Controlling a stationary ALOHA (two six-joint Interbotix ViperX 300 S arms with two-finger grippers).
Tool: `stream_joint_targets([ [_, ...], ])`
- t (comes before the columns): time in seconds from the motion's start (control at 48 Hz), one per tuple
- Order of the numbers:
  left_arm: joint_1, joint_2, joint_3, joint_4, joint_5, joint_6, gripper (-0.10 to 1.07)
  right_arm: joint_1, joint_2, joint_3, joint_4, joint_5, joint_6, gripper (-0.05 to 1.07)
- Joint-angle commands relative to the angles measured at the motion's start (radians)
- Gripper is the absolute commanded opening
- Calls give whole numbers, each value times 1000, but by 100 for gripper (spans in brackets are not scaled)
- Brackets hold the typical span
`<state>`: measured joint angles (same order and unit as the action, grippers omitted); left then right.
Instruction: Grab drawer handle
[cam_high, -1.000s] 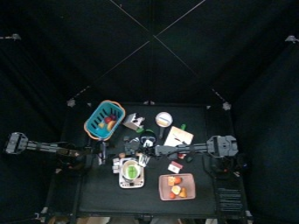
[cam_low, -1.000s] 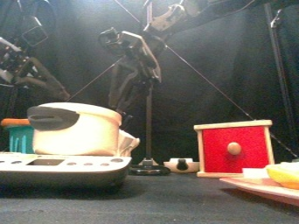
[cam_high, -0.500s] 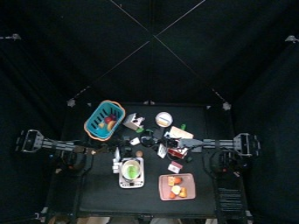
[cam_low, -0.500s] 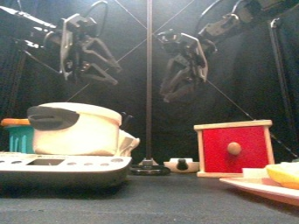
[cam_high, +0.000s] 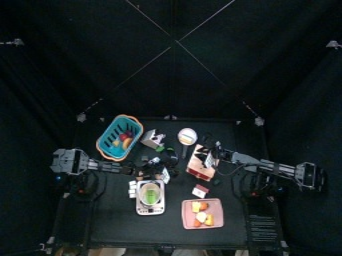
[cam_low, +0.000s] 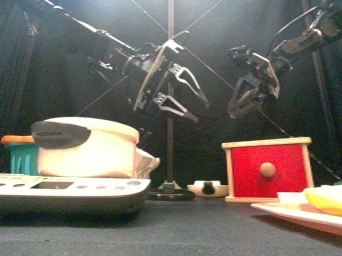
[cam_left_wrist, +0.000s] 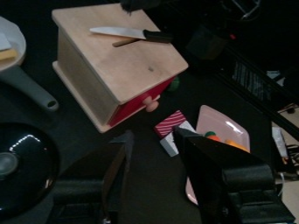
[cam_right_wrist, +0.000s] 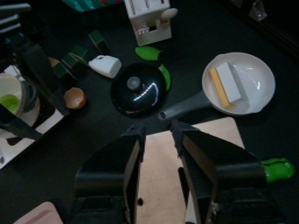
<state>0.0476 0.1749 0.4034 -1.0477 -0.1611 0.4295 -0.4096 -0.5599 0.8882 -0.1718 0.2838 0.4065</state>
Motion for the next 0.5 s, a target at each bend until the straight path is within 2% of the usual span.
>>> stream_joint_targets([
  [0.0, 9, 37, -77, -21, 38, -2, 82, -18, -14, 3, -3, -6, 0, 54],
  [0.125, 17, 78, -123, -38, 91, -2, 83, -51, -15, 31, -3, 9, 2, 48],
  [0.229, 17, 87, -132, -38, 101, 0, 84, -92, -29, 48, -3, 40, 2, 48],
  [0.479, 17, 110, -137, -37, 101, 0, 85, -244, -52, 83, 0, 67, 0, 48],
])
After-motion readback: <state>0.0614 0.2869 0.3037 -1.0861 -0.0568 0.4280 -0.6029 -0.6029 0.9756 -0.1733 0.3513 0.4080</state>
